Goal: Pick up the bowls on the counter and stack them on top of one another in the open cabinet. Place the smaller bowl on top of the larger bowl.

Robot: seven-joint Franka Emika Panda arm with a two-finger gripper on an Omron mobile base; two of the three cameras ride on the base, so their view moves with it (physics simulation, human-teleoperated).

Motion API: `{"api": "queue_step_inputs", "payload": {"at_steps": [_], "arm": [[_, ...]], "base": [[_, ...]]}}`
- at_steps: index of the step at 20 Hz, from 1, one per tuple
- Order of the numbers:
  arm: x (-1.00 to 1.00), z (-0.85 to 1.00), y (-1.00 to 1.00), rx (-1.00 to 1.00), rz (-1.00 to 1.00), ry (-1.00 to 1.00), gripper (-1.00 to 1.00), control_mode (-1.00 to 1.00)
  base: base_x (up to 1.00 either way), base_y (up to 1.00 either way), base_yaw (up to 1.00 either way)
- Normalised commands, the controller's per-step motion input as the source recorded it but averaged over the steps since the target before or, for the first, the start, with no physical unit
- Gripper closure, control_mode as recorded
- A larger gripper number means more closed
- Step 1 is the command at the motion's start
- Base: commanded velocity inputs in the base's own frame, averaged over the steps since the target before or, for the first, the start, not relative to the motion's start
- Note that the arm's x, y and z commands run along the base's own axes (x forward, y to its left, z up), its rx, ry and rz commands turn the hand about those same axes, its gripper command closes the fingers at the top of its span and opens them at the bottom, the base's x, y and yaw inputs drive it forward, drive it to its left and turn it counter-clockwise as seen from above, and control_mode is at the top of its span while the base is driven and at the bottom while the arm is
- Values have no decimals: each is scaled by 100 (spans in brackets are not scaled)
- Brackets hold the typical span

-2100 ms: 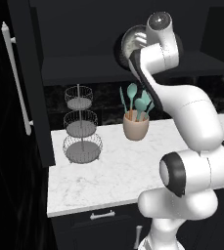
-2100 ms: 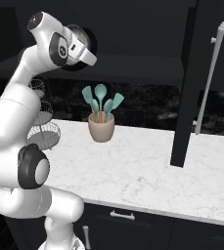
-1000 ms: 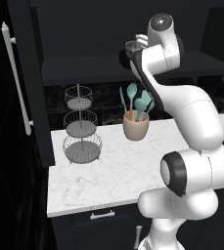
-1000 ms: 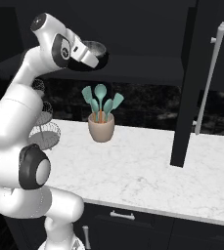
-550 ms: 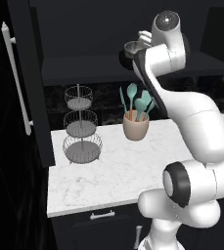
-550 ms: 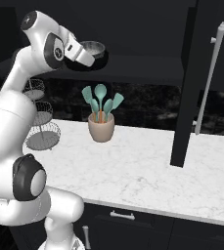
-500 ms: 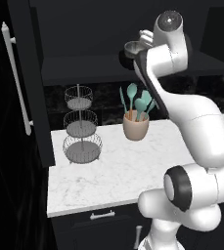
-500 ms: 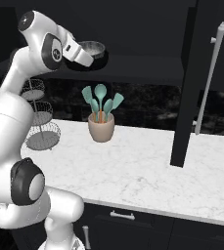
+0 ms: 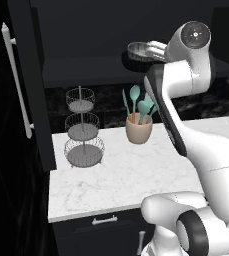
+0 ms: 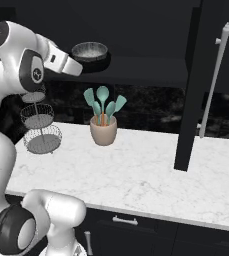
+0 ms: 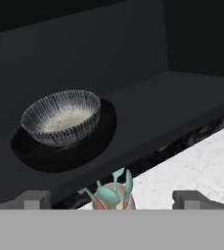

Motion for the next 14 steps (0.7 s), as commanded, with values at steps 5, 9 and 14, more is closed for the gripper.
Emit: {"api": "queue_step_inputs", "payload": {"at_steps": [5, 9, 14], "arm": [[-84, -10, 2, -2, 19, 3, -100, -100], [-81, -30, 2, -7, 15, 13, -100, -100], [-60, -57, 0, -13, 16, 22, -100, -100]], "base": [[0, 0, 0], [0, 0, 0], [0, 0, 0]]}}
